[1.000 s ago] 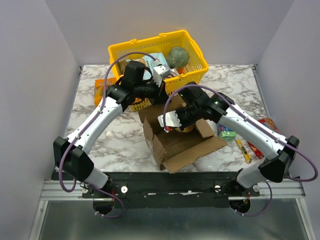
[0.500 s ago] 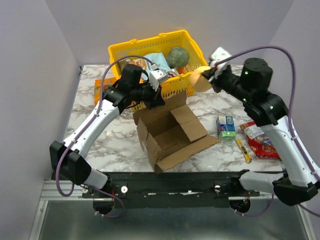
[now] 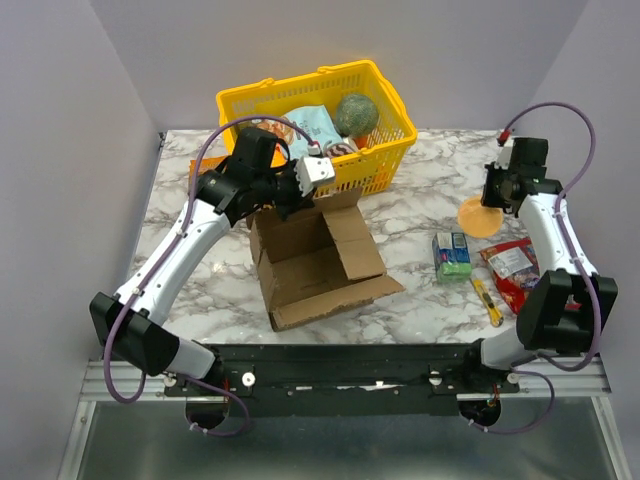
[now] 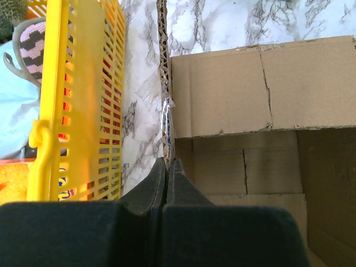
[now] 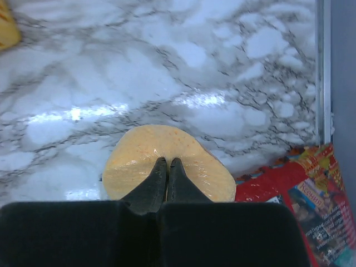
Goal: Unpack the express box
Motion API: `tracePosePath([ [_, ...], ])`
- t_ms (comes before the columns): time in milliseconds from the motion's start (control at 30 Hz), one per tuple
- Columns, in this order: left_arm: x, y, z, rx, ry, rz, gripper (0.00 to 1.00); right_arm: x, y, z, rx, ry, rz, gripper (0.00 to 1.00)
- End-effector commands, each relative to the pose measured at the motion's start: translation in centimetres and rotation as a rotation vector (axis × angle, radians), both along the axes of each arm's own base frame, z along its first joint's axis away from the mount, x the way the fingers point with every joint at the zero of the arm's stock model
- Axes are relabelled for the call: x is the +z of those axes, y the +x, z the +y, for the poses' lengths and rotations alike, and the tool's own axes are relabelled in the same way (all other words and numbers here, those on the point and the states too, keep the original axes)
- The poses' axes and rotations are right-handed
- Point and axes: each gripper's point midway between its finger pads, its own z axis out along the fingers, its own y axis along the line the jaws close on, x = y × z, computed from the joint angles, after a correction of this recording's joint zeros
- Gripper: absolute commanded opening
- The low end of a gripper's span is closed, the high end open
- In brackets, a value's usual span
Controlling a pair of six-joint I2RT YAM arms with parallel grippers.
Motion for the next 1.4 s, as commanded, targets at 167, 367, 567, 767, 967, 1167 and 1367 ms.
tracePosePath([
  [167, 1.1, 0.7, -2.4, -0.028, -0.032, 0.064, 0.14, -4.6, 3.2, -3.2, -0.050, 0.065, 0.038, 0.05],
  [367, 2.1, 0.7, -2.6, -0.012, -0.062, 0.066, 0.61, -3.3, 4.8, -1.6, 0.013, 0.148, -0.001, 0.83],
  [567, 6.0, 0.7, -2.0, 0.028, -0.109, -0.022, 0.99, 4.5, 3.0, 0.7, 0.136, 0.160, -0.173, 0.99],
  [767, 9.2, 2.8, 1.7, 0.294, -0.143, -0.112, 0.99, 7.3, -1.3, -0.3, 0.032, 0.116, -0.132, 1.00],
  [967, 7.0, 6.6, 10.0, 0.715, -0.177, -0.025, 0.99, 10.9, -4.0, -1.1, -0.124, 0.139, -0.102, 1.00],
  [1167, 7.1, 8.6, 18.2, 1.118, -0.333, 0.050, 0.99, 17.7, -5.1, -0.8, -0.153, 0.156, -0.213, 1.00],
  [1367, 5.1, 9.2, 22.2, 1.294, -0.308, 0.053, 0.99, 25.6, -5.4, -1.0, -0.120, 0.096, -0.388, 1.00],
])
